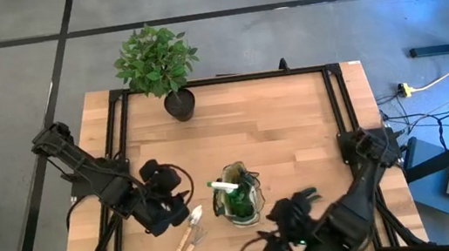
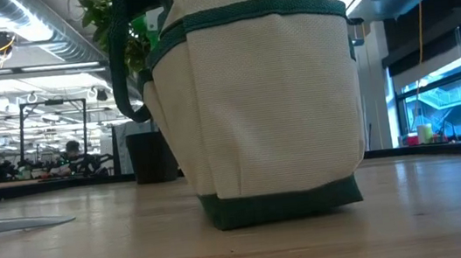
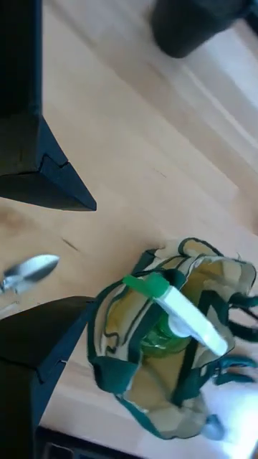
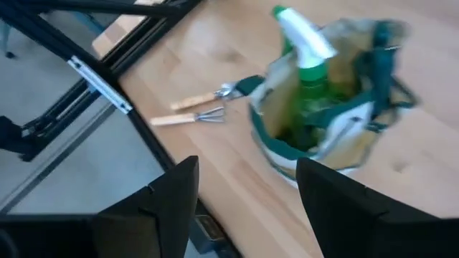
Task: Pick & Place Garden tools in Gardening bag
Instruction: Put the green shear scissors into the brown gardening bag
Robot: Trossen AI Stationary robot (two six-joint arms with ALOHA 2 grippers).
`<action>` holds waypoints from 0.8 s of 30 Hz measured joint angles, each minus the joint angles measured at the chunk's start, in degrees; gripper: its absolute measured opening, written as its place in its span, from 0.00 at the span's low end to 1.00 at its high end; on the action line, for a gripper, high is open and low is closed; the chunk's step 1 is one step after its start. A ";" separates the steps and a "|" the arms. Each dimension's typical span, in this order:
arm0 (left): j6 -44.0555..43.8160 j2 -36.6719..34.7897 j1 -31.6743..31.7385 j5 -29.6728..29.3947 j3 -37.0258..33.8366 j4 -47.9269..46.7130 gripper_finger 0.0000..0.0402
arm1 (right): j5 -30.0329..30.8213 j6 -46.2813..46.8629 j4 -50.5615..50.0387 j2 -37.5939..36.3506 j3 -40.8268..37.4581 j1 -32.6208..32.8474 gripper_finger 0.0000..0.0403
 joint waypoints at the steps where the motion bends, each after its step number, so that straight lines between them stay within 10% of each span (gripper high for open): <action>1: -1.46 0.02 0.35 0.06 0.00 -0.02 0.50 | 0.63 0.69 -1.48 -0.38 0.00 0.58 0.59; 14: -18.75 0.07 3.84 3.78 0.00 0.76 0.50 | 4.00 -0.26 -7.75 -8.19 -8.18 8.47 0.59; 24: -24.83 0.09 1.64 1.91 0.00 0.27 0.50 | 9.65 -0.87 25.06 -21.57 -39.71 10.33 0.59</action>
